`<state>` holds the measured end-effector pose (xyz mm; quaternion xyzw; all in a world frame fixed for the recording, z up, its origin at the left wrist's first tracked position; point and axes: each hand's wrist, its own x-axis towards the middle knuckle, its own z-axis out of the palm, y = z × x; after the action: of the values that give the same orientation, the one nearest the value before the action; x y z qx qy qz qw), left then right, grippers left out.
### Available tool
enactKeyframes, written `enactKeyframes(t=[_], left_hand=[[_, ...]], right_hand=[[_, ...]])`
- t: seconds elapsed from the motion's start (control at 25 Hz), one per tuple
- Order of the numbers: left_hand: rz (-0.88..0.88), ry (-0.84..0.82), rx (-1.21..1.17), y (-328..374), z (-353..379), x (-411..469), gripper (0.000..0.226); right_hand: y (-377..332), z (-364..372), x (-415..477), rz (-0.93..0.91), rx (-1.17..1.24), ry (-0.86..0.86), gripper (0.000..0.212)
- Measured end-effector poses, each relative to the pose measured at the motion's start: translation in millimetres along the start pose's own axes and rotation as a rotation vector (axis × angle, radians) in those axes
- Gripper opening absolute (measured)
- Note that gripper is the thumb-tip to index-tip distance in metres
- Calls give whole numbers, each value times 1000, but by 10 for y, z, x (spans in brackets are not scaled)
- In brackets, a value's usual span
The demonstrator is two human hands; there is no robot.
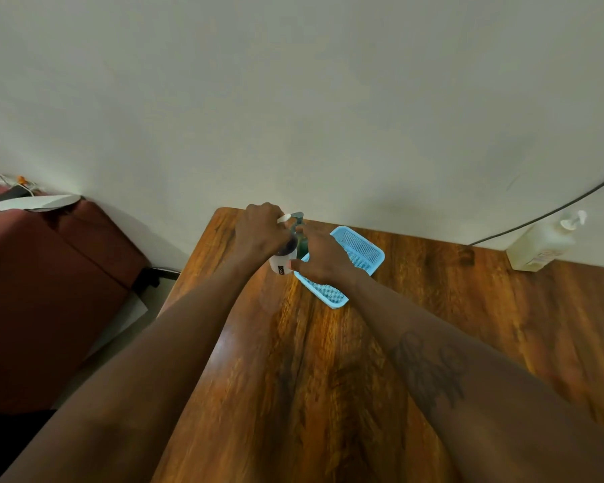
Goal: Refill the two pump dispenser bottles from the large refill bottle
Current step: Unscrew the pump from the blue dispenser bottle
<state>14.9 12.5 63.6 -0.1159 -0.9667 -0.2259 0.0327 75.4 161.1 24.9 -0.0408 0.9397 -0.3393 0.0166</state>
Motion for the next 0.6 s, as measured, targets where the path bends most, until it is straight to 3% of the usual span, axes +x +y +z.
enactKeyframes(t=[0.36,0.6], left_hand=[[163,22,-140,1002,-458,-148,30],[226,-140,-441,1533,-366,-495,30]], right_hand=[[-106,-555,-468,10,157,388,23],[219,-1090,-1094,124,159,535,32]])
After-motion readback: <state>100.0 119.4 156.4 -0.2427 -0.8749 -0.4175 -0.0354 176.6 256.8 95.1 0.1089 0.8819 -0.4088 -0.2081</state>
